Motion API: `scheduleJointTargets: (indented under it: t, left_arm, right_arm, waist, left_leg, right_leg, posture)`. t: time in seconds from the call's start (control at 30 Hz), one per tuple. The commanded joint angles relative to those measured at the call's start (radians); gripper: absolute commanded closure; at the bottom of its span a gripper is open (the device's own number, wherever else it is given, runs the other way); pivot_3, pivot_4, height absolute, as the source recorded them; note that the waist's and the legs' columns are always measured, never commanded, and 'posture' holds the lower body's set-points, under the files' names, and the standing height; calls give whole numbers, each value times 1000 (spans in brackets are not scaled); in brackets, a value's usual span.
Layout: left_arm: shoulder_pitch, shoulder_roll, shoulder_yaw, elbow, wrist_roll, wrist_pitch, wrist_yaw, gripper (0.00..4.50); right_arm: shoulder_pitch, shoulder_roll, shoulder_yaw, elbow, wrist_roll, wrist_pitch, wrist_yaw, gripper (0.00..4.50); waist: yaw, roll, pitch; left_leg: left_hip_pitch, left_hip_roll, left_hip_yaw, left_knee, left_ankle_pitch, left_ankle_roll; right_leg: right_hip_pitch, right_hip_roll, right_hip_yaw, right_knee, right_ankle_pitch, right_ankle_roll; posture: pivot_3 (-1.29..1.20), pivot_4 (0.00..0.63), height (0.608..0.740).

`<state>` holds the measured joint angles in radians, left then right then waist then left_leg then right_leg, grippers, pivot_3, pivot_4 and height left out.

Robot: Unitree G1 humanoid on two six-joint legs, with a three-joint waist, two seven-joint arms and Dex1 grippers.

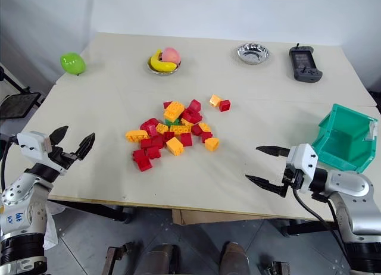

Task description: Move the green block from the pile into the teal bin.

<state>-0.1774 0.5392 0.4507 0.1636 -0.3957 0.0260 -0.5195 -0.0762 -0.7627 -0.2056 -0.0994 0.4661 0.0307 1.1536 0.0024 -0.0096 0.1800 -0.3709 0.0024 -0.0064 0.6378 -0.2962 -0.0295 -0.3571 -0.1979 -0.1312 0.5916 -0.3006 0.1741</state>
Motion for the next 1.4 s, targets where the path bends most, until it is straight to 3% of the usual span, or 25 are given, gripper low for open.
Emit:
scheduleJointTargets:
  t: [0.03, 0.17, 0.4, 0.53, 0.67, 0.73, 0.93, 1.2, 1.4]
  left_arm:
    - [9, 12, 1, -46, -21, 11, -23, 0]
    - [21, 24, -9, -95, -86, 11, -146, 0]
    - [110, 170, -153, -244, -76, -12, -458, 0]
    - [150, 206, -170, -276, -131, 15, -577, 933]
    - [91, 169, -189, -207, -104, 10, -546, 2286]
    - [50, 142, -240, -199, -83, 6, -548, 2702]
    - [-309, 30, -454, 54, 36, 10, -620, 4461]
    - [-783, -180, -566, 601, 214, 35, -500, 4461]
    - [-962, -226, -476, 882, 249, -12, -251, 4461]
  right_arm:
    - [5, -1, -24, -41, 24, 6, -10, 15]
    - [4, -1, -28, -48, 26, 15, -20, 15]
    - [-17, -20, -54, -81, 65, 57, -43, 15]
    - [-8, -45, -79, -122, 94, 88, -30, 0]
    - [19, -44, -106, -106, 83, 81, -35, 0]
    - [28, -35, -111, -111, 90, 89, -43, 0]
    - [54, -30, -117, -148, 96, 95, -54, 0]
    - [86, -6, -133, -224, 108, 114, -108, 0]
    - [128, 19, -156, -292, 115, 123, -166, 0]
  waist:
    - [0, 0, 0]
    - [-1, 0, 0]
    - [-2, 0, 0]
    - [-2, 1, 0]
    - [4, 1, 0]
    - [11, 1, 0]
    - [31, 0, 1]
    - [22, -3, 2]
    - [18, -5, 4]
  left_leg:
    - [0, 0, 0, 0, 0, 0]
    - [0, 0, 0, 0, 0, 0]
    - [0, 0, 0, 0, 0, 0]
    - [0, 0, 1, 0, 0, 0]
    - [0, 1, 1, 0, -1, 0]
    - [0, 0, 1, 0, -1, 0]
    - [-3, 0, 0, 6, -1, 1]
    - [-4, 0, 1, 10, -3, 3]
    - [-5, 0, 1, 8, -4, 3]
  right_leg:
    - [0, 0, 0, 0, 0, 0]
    - [0, 0, 0, 0, 0, 0]
    - [0, 0, 0, 0, 0, 0]
    - [0, 0, 1, 0, 0, 0]
    - [0, 1, 1, 0, 0, 0]
    - [0, 0, 1, 0, 0, 0]
    - [0, 1, 0, 1, 0, 0]
    - [0, 1, 0, 0, 1, 2]
    - [-1, 1, 0, -1, 1, 2]
  posture:
    - [0, 150, 740]
    - [0, 150, 740]
    - [0, 150, 740]
    - [0, 150, 740]
    - [0, 150, 740]
    - [0, 150, 740]
    - [0, 150, 740]
    - [0, 150, 740]
    - [0, 150, 740]
